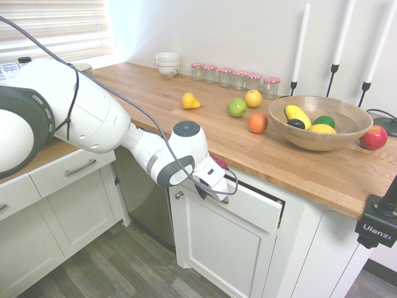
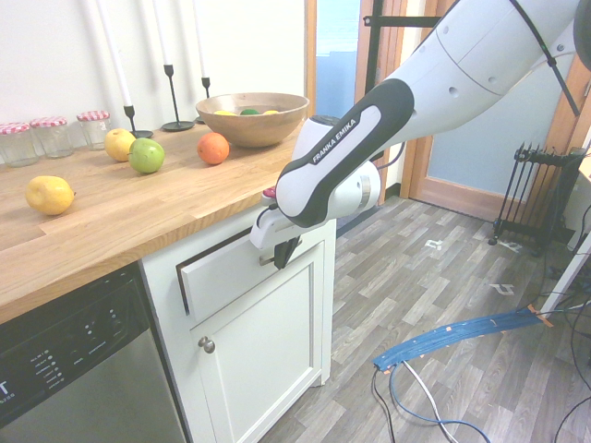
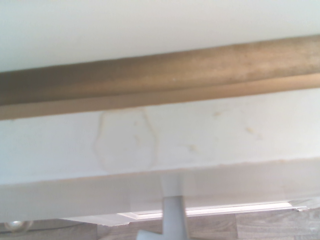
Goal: Close the drawer
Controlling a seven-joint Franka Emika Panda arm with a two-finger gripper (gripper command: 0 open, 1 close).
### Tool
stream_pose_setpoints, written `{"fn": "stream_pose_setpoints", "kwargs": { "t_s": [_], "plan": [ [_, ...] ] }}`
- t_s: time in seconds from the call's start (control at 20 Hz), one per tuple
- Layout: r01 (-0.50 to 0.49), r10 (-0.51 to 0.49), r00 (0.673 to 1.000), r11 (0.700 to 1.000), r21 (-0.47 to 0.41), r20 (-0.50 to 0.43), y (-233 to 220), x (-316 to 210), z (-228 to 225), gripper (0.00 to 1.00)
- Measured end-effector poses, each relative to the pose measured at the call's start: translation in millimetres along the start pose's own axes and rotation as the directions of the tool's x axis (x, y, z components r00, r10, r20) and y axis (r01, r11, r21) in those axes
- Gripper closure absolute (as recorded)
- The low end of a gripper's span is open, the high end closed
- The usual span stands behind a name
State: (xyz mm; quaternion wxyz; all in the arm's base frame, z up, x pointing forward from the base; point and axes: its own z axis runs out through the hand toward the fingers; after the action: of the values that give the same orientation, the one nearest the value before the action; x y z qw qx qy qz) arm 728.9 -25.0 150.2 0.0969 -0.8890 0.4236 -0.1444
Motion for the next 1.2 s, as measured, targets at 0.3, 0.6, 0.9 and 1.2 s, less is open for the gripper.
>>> {"fn": "stream_pose_setpoints", "kwargs": {
  "t_s": [0.3,0.6,0.9,1.2],
  "plan": [
    [0.008,-0.006,0.999,0.998,0.057,-0.035,-18,6,-15,1.0],
    [0.004,0.0,0.999,0.998,0.07,-0.049,-19,18,-22,1.0],
    [0.031,-0.029,0.999,0.997,-0.067,0.038,10,6,-16,1.0],
    [0.07,-0.051,0.995,0.974,-0.214,0.091,47,-7,-78,1.0]
  ]
}}
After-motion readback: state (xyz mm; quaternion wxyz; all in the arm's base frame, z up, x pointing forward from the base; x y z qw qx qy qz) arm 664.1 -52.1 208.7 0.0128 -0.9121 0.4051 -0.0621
